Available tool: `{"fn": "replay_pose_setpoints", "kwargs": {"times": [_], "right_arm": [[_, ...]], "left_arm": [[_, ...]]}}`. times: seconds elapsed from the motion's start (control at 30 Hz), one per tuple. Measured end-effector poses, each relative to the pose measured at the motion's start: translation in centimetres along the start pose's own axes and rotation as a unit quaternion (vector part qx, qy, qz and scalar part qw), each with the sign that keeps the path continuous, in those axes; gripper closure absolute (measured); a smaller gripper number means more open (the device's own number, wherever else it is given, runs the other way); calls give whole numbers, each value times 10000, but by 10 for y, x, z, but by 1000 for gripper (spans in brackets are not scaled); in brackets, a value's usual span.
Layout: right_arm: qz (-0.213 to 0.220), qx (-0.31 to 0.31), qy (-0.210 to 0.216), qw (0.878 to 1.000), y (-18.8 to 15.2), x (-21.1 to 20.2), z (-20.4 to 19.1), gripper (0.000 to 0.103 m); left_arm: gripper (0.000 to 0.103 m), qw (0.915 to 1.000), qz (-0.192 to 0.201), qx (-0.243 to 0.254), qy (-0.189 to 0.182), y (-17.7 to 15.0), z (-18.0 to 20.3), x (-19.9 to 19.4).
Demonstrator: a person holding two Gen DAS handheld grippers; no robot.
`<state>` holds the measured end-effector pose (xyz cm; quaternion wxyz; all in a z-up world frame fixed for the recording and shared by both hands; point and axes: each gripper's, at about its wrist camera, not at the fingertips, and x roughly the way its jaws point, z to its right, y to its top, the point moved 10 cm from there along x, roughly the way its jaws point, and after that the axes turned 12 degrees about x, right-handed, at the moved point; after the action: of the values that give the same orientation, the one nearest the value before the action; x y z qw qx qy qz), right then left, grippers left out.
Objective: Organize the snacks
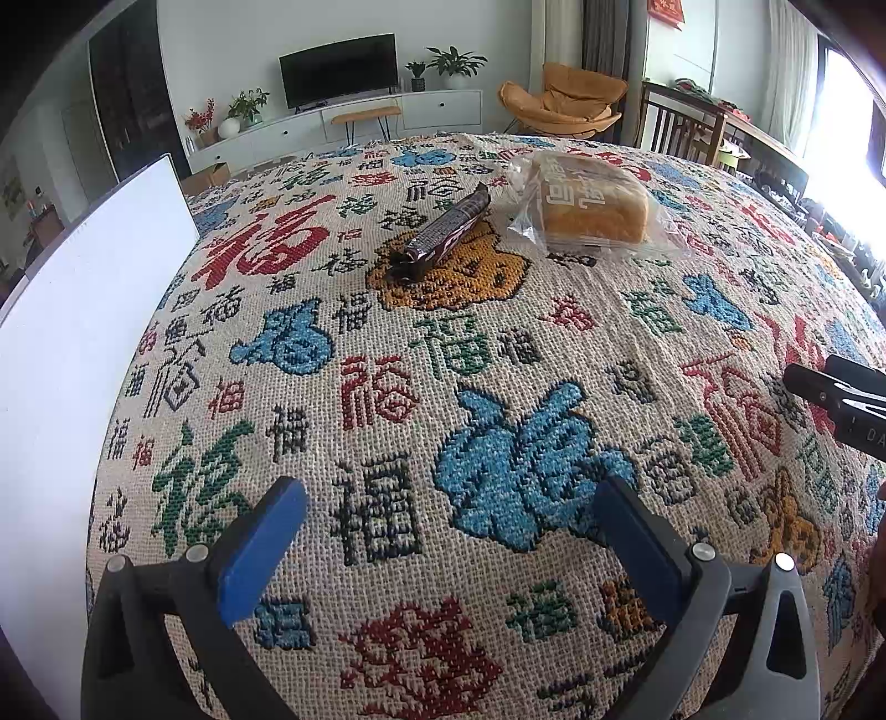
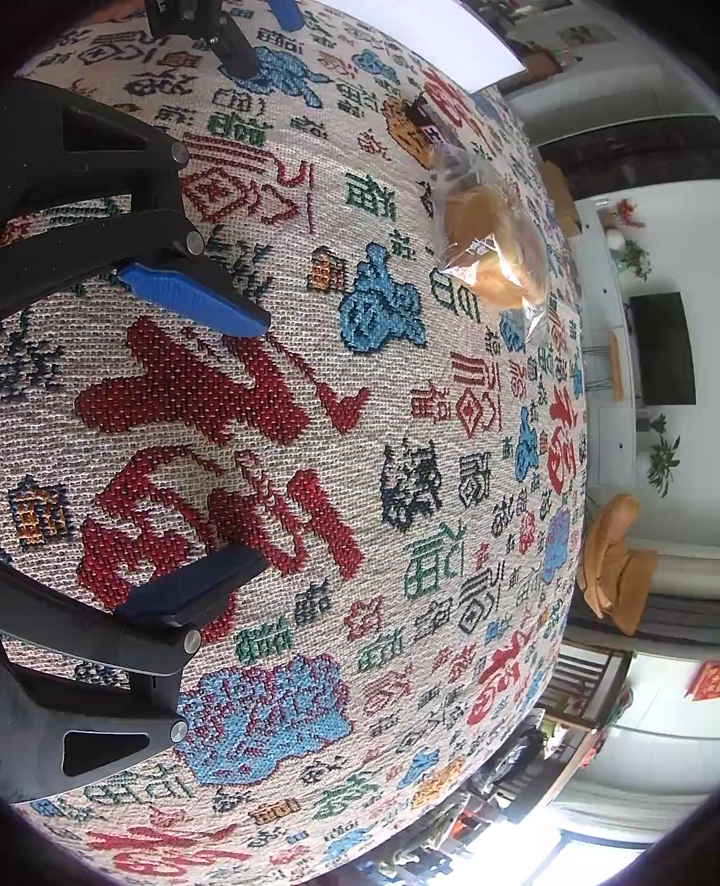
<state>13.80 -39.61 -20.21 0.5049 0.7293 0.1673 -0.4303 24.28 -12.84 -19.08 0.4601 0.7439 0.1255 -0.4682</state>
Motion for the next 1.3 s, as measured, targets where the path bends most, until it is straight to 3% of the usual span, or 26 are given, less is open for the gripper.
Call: {"fn": "replay_pose_setpoints", "kwargs": {"times": [0.27,1.3], "right_arm": [[35,-55,-67,10000,1,0,0,22],[-2,57,-20,10000,0,-1,1,22]], "left_arm": [[0,9998,-35,-65,-158,0,-4,3],[0,9999,-42,-49,-149,0,-4,4]]}}
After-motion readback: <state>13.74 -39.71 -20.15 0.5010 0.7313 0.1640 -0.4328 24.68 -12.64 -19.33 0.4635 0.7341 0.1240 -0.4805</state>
